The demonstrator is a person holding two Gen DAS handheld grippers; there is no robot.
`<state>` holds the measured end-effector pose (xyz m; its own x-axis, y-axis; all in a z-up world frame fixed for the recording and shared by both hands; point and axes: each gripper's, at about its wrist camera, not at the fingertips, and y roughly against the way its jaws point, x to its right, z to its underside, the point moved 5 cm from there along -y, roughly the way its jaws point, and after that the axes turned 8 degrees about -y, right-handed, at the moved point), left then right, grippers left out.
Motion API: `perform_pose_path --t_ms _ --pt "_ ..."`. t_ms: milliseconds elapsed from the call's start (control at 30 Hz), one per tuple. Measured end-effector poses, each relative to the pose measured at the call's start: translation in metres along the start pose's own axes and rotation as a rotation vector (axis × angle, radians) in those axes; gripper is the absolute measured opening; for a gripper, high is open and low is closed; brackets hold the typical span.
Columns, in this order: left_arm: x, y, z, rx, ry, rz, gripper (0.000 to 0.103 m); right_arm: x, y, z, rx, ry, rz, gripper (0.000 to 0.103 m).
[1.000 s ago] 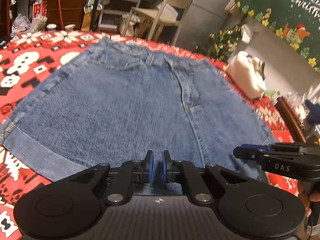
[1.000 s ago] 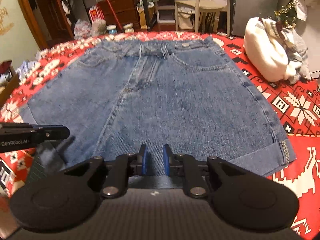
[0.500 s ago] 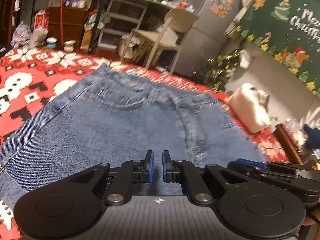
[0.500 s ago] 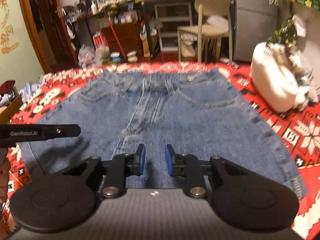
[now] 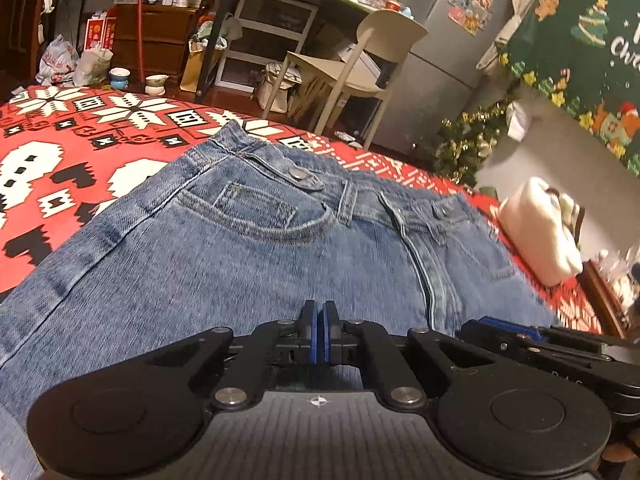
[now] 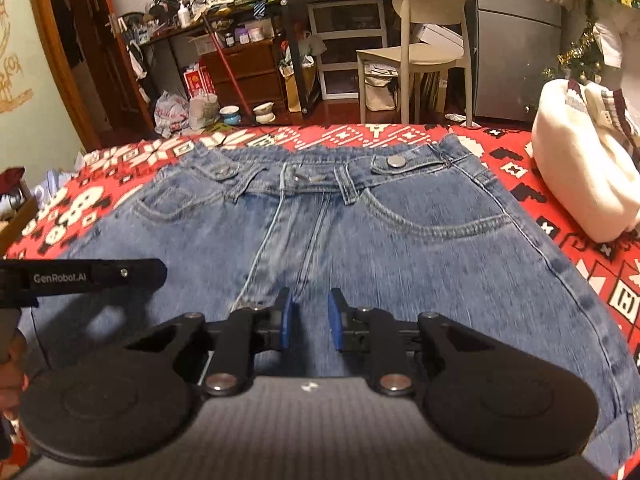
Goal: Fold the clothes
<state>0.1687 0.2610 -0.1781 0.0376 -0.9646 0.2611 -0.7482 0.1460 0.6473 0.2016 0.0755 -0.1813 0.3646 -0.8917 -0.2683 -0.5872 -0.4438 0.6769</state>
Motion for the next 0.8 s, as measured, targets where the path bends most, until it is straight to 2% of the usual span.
perform_pose_path --t_ms 333,567,800 --pt "-0.002 -0.006 -0.006 0.023 0.035 0.002 0.003 0.007 -0.010 -0.008 -0.006 -0.038 0.005 0.024" --pt "0.008 0.012 0.012 -0.009 0.014 -0.002 0.003 0.004 0.008 0.005 -0.035 -0.023 0.042 0.028" --pt "0.030 0.043 0.043 -0.039 -0.091 -0.064 0.006 -0.003 0.039 0.032 -0.102 -0.016 0.073 0.036"
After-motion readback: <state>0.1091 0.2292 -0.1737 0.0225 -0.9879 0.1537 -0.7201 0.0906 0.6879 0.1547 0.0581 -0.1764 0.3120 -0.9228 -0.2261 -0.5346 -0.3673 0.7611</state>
